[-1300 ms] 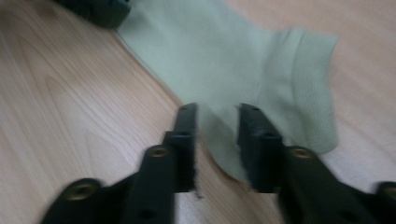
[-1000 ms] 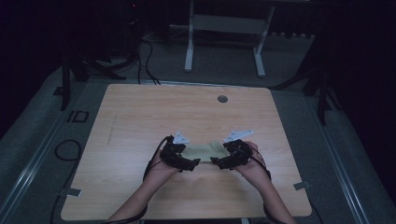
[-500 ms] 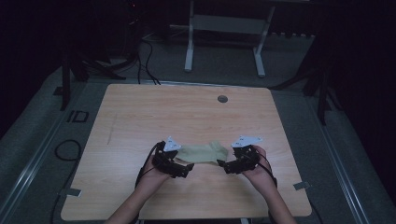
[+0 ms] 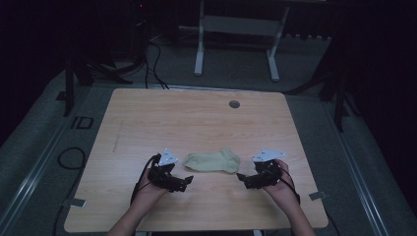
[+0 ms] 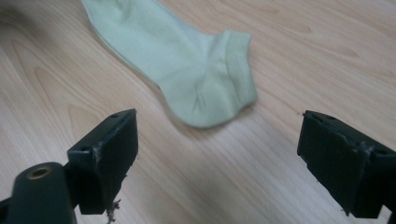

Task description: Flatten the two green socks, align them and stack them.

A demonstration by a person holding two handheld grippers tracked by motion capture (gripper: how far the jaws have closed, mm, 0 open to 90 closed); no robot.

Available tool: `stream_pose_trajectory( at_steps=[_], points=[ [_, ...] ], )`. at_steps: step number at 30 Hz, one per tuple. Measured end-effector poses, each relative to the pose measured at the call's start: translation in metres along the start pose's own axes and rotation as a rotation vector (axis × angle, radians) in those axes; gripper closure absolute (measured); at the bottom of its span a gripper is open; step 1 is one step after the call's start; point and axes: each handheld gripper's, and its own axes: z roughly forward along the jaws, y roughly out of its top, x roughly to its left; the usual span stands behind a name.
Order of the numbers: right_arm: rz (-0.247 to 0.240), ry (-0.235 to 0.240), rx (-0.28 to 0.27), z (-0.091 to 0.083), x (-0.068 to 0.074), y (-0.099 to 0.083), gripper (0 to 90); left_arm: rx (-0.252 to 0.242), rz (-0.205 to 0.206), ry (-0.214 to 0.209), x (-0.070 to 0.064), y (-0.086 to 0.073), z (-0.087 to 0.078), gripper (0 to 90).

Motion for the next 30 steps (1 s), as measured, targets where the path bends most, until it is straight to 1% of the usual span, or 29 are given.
stream_pose_trajectory(
  at_steps=[4, 6, 13, 15, 18, 20, 22, 23, 24, 26, 28, 29, 30],
  points=[
    [0.010, -0.008, 0.012, -0.003, -0.002, -0.012, 12.4, -0.007, -0.016, 0.008, 0.006, -0.011, -0.008, 2.6],
    [0.022, -0.011, 0.014, -0.005, -0.005, -0.018, 12.4, -0.006, -0.025, 0.019, 0.009, -0.017, -0.013, 2.6],
    [0.060, -0.032, 0.010, -0.015, -0.012, -0.036, 12.3, -0.008, -0.058, 0.038, 0.019, -0.037, -0.026, 2.6],
    [0.073, -0.042, 0.002, -0.019, -0.014, -0.041, 12.3, -0.011, -0.056, 0.050, 0.022, -0.041, -0.030, 2.6],
    [0.089, -0.060, -0.010, -0.025, -0.017, -0.049, 12.2, -0.013, -0.065, 0.067, 0.026, -0.049, -0.037, 2.6],
    [0.100, -0.064, -0.014, -0.030, -0.020, -0.054, 12.2, -0.011, -0.070, 0.081, 0.029, -0.054, -0.041, 2.6],
    [0.116, -0.074, -0.017, -0.034, -0.023, -0.060, 12.1, -0.014, -0.084, 0.091, 0.032, -0.059, -0.046, 2.6],
    [0.116, -0.074, -0.017, -0.034, -0.023, -0.060, 12.1, -0.014, -0.084, 0.091, 0.032, -0.059, -0.046, 2.6],
    [0.124, -0.083, -0.019, -0.038, -0.026, -0.065, 12.1, -0.016, -0.093, 0.102, 0.036, -0.065, -0.051, 2.6],
    [0.139, -0.088, -0.024, -0.041, -0.028, -0.070, 10.8, -0.017, -0.109, 0.115, 0.040, -0.070, -0.055, 2.6],
    [0.155, -0.106, -0.024, -0.044, -0.030, -0.076, 10.6, -0.020, -0.120, 0.122, 0.044, -0.076, -0.060, 2.6],
    [0.158, -0.111, -0.021, -0.046, -0.031, -0.079, 10.6, -0.020, -0.127, 0.136, 0.047, -0.078, -0.063, 2.6],
    [0.165, -0.120, -0.021, -0.048, -0.032, -0.083, 10.6, -0.021, -0.134, 0.140, 0.048, -0.081, -0.065, 2.6]
  ],
)
